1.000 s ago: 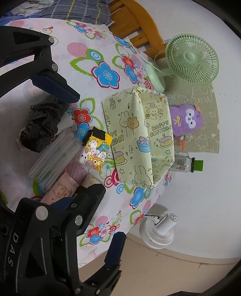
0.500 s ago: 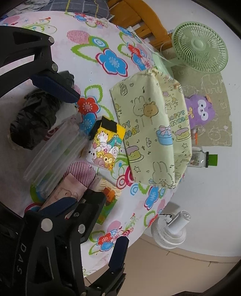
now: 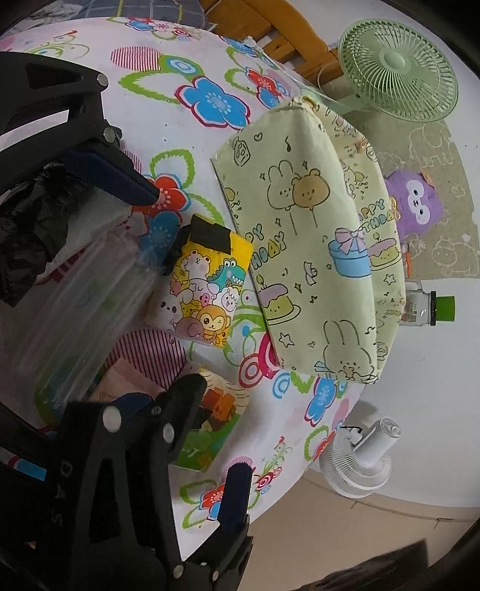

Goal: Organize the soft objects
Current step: 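Grasp the yellow cartoon tissue pack with the left gripper while the right gripper grasps the green tissue pack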

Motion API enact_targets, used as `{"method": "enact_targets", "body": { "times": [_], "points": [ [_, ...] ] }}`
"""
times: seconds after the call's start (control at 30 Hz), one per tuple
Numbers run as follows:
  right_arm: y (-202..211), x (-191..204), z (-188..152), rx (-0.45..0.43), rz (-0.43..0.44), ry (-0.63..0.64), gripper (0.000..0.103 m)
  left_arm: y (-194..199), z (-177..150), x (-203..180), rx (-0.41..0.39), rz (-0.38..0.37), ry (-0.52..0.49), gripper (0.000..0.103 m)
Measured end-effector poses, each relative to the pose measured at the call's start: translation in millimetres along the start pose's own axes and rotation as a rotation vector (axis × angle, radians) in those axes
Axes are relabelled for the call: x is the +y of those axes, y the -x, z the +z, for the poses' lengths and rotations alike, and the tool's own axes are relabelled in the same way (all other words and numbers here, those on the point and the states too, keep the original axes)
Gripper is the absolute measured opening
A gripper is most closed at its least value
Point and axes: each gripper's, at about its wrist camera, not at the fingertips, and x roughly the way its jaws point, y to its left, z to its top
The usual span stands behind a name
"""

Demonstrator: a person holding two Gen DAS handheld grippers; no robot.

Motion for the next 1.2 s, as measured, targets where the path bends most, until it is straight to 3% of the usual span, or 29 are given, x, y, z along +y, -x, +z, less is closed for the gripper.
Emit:
{"method": "enact_targets", "body": {
  "times": [0.27, 0.4, 1.2],
  "points": [
    [-17, 0, 1, 0.047, 0.001, 0.005, 0.088, -7, 3, -3, 0.017, -0.009, -0.024, 0.102],
    [-23, -2, 2, 0.082, 0.029, -0.007, 0.063, -12, 7, -1, 0.026, -0.008, -0.018, 0.102],
    [-29, -7, 23, 0.071, 0.046, -0.029, 0.061, -25, 28, 12, 0.031, -0.038, 0.011, 0.099]
  ]
}}
